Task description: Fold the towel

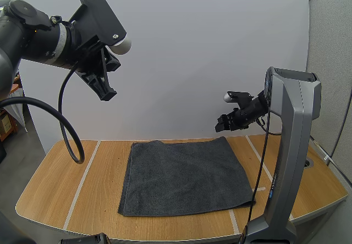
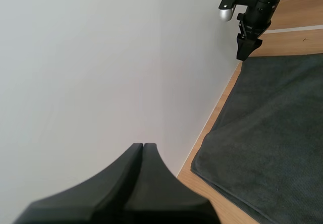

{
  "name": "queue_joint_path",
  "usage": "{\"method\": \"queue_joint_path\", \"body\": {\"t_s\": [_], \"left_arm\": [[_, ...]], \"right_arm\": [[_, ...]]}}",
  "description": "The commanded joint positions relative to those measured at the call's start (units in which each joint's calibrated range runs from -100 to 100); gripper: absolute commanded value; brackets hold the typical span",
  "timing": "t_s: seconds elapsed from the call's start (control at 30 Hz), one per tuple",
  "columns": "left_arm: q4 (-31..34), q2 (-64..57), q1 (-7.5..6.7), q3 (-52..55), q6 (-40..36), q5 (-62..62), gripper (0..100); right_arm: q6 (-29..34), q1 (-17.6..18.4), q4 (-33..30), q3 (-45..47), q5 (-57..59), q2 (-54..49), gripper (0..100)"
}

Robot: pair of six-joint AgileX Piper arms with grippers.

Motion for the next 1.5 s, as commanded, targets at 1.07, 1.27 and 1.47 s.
{"method": "queue_joint_path", "body": {"t_s": [1.07,1.27,1.47], "left_arm": [[-0.9,-0.1,-0.23,-0.3,-0.3,0.2,0],[-0.9,-0.1,-0.23,-0.3,-0.3,0.2,0],[-0.9,-0.2,-0.23,-0.3,-0.3,0.2,0]], "right_arm": [[-1.7,0.0,1.7,-3.5,3.9,10.8,100],[-1.7,0.0,1.7,-3.5,4.3,10.7,78],[-1.5,0.0,2.2,-3.5,5.2,10.7,41]]}}
